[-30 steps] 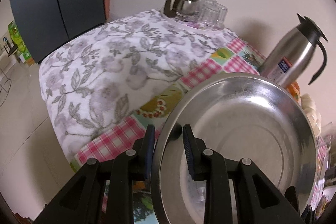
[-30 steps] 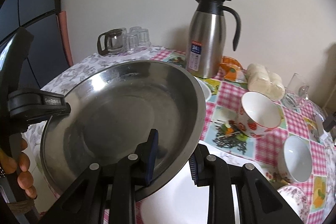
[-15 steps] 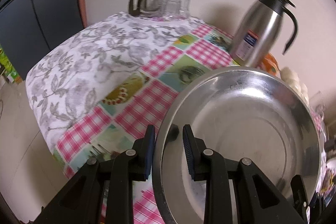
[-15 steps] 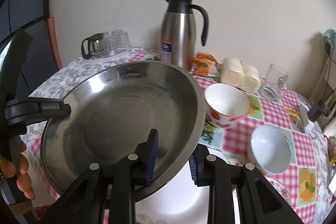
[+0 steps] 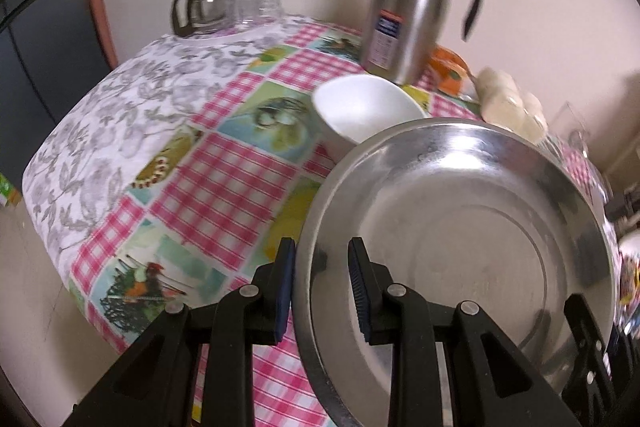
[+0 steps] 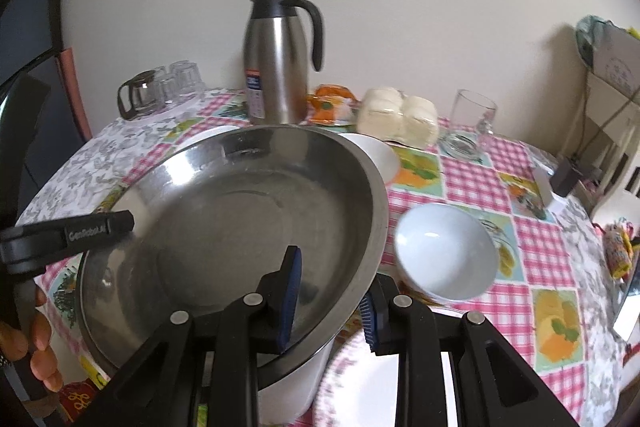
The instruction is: Organize plates and bowls
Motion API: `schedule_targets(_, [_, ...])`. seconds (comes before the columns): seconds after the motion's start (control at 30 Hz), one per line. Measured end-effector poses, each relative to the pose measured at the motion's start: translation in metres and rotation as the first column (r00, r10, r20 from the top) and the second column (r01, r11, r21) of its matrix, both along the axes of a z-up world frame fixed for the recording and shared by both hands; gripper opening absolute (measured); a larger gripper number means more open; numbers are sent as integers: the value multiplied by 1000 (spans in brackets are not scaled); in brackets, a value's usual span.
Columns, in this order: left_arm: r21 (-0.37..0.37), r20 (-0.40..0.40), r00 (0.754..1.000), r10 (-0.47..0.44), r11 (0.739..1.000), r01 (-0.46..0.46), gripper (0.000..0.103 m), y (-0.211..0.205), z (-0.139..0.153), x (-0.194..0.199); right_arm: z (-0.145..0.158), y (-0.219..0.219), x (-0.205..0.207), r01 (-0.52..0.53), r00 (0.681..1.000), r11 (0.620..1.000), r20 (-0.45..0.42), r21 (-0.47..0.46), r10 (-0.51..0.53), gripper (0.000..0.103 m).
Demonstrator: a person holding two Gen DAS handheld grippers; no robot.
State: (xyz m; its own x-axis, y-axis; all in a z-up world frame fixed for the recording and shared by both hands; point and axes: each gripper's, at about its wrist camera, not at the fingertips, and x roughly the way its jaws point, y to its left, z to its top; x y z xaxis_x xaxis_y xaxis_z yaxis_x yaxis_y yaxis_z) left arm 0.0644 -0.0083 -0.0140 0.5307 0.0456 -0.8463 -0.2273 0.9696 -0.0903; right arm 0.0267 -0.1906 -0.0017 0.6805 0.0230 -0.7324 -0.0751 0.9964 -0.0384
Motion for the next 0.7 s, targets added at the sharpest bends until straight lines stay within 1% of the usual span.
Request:
schedule_targets(0.17, [17,-26,998,-59,998,59,28,-20,-5,0,-5,-21,0,52,998,999,-31,16,-51,30])
schedule_targets(0.3, [18,-46,996,-82,996,83,28,-27,-9,0,-11,-33,0,78,995,997,-57,29,-76,30])
schedule_targets(0.53, [5,-90,994,-60,998,60,28,-20,-17,2,-21,-30,3,72,992,997,-106,31,-68,31])
schedule_targets(0.7, [2,-101,994,-42,999,43,28,-14,-19,4,-32,-26,6,66,986,997,-159,48,-57,31])
